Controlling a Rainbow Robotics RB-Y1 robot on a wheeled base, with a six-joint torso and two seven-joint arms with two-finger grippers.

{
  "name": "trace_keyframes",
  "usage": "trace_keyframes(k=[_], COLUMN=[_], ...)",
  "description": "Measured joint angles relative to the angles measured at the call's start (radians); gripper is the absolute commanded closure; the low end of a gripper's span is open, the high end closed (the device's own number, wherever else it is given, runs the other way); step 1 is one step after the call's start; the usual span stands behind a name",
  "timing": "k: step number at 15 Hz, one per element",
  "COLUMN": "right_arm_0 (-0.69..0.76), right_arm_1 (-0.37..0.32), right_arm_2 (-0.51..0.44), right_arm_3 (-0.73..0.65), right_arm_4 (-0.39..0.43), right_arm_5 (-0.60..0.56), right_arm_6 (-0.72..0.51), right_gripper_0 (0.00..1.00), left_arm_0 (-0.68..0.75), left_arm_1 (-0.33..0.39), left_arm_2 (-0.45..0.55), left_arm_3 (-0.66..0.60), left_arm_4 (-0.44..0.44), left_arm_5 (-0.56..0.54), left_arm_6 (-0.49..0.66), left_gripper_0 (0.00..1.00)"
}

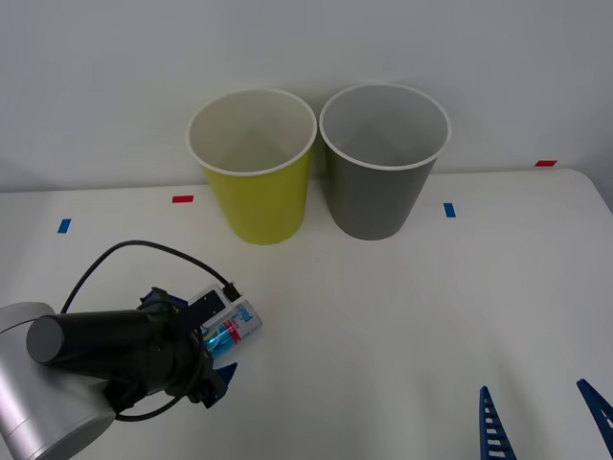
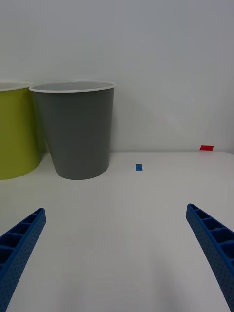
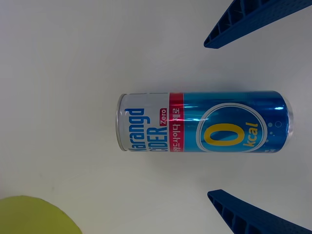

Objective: Put cans in the gray bin and PET bottles in the light green bin.

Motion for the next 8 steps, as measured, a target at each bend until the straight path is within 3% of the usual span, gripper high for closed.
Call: trace_keyframes(k=[5,8], right_arm_0=[0.0,0.0], right_arm_1=[0.0,0.0], right_arm_2=[0.0,0.0], right_arm_3=[0.0,0.0], right_arm_4=[0.0,0.0], right_arm_5=[0.0,0.0], right_arm_6=[0.0,0.0], right_gripper_0=[0.0,0.0], left_arm_0=[-0.034,-0.103], left_arm_1=[-0.047,-0.06], left_arm_2=[-0.017,-0.089], left_arm_3=[0.035,0.102], left_arm_4=[-0.001,-0.02], left_arm_5=[0.03,0.002], left_arm_6=[0.011,0.024], left_gripper_0=[0.0,0.0])
